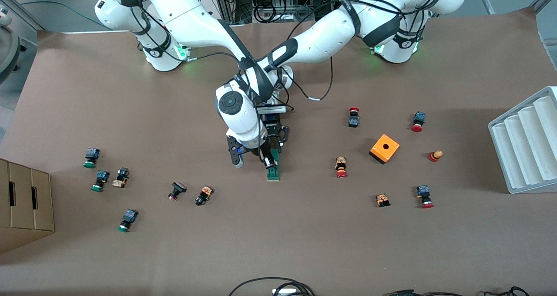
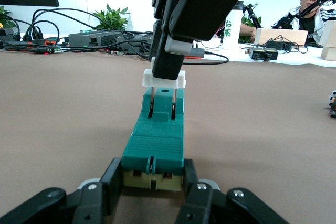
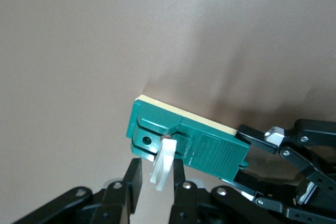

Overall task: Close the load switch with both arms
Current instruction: 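Push the white lever down with the right gripper onto the switch body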

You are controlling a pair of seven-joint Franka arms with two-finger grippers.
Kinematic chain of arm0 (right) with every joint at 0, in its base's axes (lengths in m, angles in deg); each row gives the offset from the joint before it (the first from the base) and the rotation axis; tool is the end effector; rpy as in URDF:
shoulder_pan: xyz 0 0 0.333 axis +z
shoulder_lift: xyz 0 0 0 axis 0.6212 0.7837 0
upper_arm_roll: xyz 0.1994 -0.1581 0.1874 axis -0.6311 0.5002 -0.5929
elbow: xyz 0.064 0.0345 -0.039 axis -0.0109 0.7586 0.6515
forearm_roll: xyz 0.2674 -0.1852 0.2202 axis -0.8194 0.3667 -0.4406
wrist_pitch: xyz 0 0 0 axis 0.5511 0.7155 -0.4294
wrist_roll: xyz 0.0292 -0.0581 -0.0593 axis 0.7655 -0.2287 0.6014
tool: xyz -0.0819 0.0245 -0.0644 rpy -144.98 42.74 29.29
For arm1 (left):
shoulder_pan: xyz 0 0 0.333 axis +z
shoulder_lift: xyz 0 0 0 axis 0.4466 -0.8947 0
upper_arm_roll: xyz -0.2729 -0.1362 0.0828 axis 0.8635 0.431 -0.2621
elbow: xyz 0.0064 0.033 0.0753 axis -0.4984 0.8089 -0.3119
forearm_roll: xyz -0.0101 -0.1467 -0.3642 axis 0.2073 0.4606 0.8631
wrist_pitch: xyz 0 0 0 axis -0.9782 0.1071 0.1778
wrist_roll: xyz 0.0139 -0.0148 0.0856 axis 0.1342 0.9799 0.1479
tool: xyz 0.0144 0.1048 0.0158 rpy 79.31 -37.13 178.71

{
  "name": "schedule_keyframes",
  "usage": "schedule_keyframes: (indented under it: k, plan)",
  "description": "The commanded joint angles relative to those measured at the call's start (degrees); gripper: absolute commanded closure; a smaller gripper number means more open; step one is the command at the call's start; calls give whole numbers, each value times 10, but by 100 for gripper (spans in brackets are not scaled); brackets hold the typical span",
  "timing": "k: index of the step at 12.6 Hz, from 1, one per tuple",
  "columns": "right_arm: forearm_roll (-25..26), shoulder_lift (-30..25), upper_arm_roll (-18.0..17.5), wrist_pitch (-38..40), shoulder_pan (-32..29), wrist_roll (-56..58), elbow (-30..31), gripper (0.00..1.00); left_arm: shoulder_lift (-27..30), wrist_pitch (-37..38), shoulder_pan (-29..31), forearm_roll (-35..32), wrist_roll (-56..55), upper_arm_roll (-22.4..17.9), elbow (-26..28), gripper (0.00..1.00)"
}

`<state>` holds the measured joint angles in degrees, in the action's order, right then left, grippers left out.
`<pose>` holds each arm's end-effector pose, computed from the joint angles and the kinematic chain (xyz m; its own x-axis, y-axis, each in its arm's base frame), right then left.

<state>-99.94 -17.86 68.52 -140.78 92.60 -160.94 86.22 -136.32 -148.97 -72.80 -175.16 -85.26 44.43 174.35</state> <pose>0.5226 0.4406 0.2432 0.3008 -0.9364 -0.1810 -0.9333 -0.2499 -0.2580 0.3129 -0.5713 0.0452 0.2316 0.0681 0.9704 0.0788 -0.9956 0.0511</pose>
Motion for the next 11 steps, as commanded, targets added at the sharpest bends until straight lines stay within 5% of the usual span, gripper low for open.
schedule_keyframes:
  k: [1,11]
  plan:
    - [-13,11,5,0,-3,12,-21,73,-19,1,-1,-6,1,2,-15,48]
    - [-13,42,4,0,-18,11,-65,76,-22,1,-1,-7,1,2,-15,46]
